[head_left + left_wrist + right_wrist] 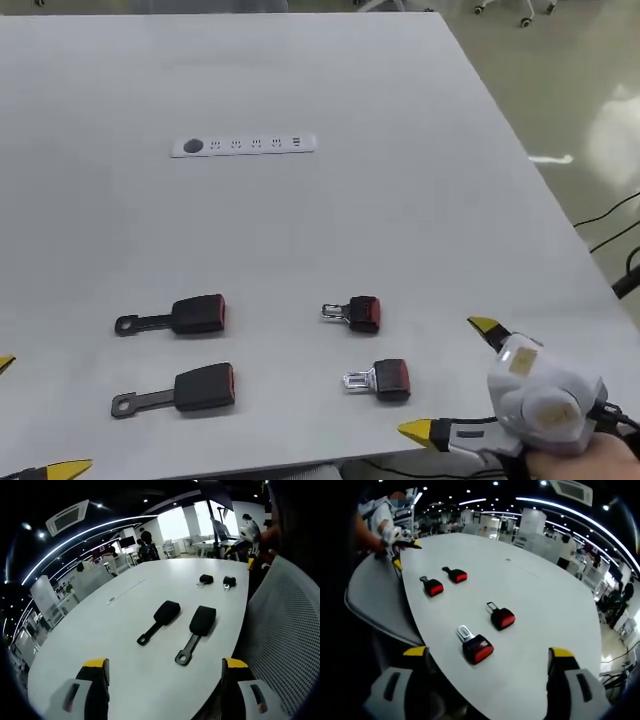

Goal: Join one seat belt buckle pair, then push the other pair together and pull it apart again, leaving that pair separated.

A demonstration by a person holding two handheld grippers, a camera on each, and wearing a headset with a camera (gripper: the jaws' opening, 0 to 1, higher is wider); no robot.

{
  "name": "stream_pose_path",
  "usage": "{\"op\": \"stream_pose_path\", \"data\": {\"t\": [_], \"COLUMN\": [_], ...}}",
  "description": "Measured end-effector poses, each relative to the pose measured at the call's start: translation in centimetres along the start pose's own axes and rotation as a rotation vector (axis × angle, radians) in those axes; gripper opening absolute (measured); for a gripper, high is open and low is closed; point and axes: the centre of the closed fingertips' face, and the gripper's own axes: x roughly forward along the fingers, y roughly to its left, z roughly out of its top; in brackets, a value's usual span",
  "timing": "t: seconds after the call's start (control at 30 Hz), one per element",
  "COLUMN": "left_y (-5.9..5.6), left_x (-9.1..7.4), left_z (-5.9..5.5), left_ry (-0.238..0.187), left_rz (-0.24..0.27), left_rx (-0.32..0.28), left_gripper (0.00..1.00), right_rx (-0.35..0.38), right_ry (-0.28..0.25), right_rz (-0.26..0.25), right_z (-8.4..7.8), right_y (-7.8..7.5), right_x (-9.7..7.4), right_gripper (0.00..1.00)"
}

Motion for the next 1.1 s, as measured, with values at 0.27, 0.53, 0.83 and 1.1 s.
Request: {"op": "stream_pose_path", "data": {"t": [0.27, 0.53, 0.83, 1.1], "left_y": [0.2, 0.4, 0.4, 0.6], "left_x": [0.2, 0.3, 0.3, 0.0], "left_z": [-0.7, -1.3, -1.2, -1.0], "left_ry": [0.031, 0.071, 0.071, 0.06], "left_rz": [0.011, 0.028, 0.029, 0.044], "left_rx": [-0.003, 0.005, 0.012, 0.01], "left_gripper": [0.97, 0.96, 0.95, 0.93], "right_rx": [-0.008, -0.009, 0.028, 0.003], "right_ry": [-0.013, -0.025, -0.03, -0.032], "right_rz": [0.021, 0.043, 0.009, 0.009], "right_z": [0.4, 0.2, -0.6, -0.6], "right_y": [-0.5, 0.5, 0.6, 0.6], "right_x": [-0.6, -0.9, -1.8, -2.9], "right_gripper": [1.0, 1.0, 1.0, 0.99]}}
